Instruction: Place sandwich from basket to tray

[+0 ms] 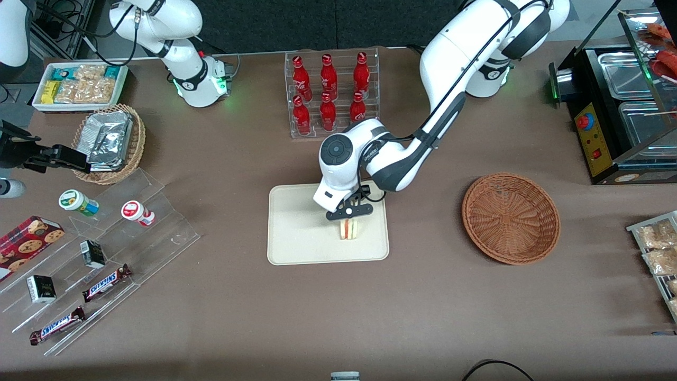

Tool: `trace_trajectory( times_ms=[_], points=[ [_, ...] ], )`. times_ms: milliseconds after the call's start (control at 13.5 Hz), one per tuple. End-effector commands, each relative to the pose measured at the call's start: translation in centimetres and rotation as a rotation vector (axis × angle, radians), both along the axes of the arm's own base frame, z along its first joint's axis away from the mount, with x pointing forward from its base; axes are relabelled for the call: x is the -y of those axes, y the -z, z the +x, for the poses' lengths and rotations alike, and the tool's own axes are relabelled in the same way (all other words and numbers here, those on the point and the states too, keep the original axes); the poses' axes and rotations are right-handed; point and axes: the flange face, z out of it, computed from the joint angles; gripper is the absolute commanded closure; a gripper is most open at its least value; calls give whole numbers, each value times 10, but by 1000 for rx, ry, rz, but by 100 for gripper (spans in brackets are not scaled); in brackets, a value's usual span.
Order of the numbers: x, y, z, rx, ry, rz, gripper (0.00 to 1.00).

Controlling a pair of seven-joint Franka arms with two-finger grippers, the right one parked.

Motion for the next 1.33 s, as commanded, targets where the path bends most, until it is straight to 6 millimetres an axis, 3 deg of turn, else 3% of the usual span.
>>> trace_trajectory(
  times_ms=[0, 148, 296, 519, 667, 1037, 1259],
  points=[
    [1, -28, 10, 39, -20, -7, 1],
    [-3, -57, 14, 41, -38, 15, 1],
    [-21, -101, 24, 38, -74, 57, 1],
    [-94, -185, 51, 20, -193, 61, 1],
    [-128, -225, 58, 38, -245, 65, 1],
    [-225, -294, 71, 32, -283, 110, 1],
    [-306, -337, 75, -11, -266, 65, 1]
  ],
)
